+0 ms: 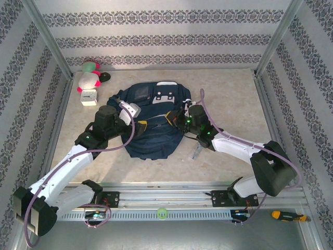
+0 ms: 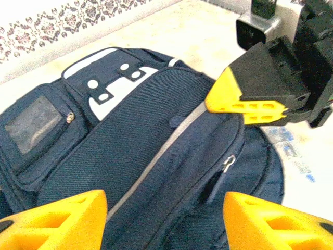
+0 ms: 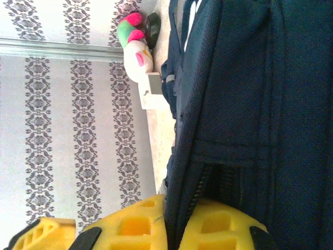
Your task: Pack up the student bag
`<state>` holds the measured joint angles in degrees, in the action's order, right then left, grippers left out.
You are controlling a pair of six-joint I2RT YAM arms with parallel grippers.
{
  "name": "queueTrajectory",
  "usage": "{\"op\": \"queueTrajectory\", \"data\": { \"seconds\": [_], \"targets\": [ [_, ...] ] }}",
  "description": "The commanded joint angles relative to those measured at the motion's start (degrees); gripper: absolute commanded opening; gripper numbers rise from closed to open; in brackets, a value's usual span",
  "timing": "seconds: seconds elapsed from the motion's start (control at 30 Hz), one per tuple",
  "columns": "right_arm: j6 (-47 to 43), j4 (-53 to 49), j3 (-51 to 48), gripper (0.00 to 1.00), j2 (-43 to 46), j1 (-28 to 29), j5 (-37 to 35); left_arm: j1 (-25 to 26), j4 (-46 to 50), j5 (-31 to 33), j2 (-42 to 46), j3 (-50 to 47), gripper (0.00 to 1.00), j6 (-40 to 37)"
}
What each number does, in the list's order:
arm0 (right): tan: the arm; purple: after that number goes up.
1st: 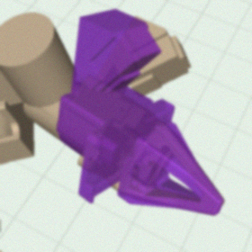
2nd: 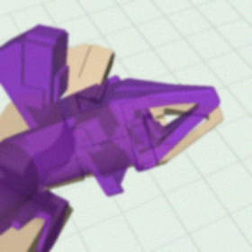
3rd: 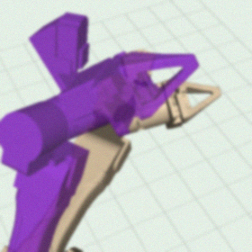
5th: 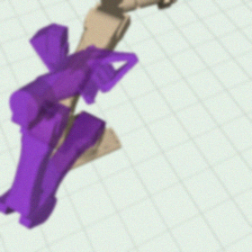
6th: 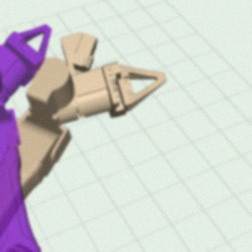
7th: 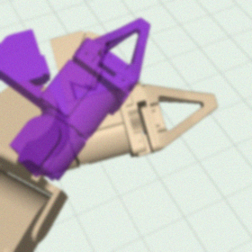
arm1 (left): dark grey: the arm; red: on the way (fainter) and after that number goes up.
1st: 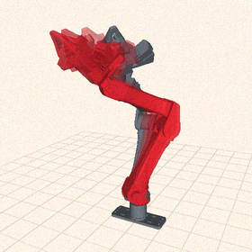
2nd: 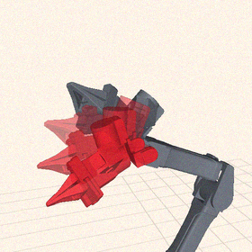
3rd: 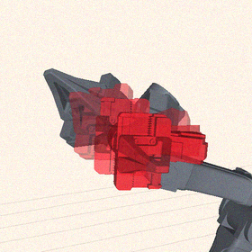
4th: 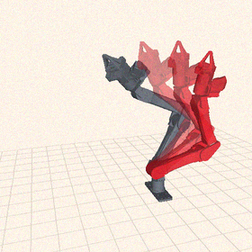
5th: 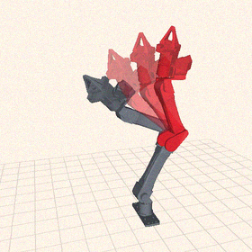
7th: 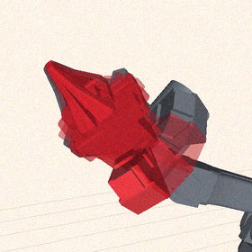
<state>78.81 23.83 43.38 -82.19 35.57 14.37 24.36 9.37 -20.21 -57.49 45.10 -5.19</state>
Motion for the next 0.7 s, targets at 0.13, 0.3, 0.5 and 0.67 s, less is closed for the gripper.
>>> {"op": "queueTrajectory", "data": {
  "seconds": [0.13, 0.3, 0.5, 0.67],
  "targets": [
    [0.82, 7.03, 3.99, 0.00, 1.44, 0.88, -2.08, 1.38, -1.93, -3.58, -2.33, -2.57, 0.60, 10.79],
    [0.65, 7.00, 4.61, 0.00, 0.88, 1.22, -1.77, 4.06, -3.67, -4.00, -7.56, -1.24, 0.61, 13.81],
    [0.61, 6.99, 4.70, 0.00, 0.62, 1.32, -1.63, 5.80, -8.62, -2.88, -10.72, -2.41, 0.61, 19.31],
    [0.56, 7.01, 4.96, 0.00, 0.41, 1.43, -1.21, 5.98, -12.66, -1.89, -11.94, -3.50, 0.60, 23.84]
  ]
}}
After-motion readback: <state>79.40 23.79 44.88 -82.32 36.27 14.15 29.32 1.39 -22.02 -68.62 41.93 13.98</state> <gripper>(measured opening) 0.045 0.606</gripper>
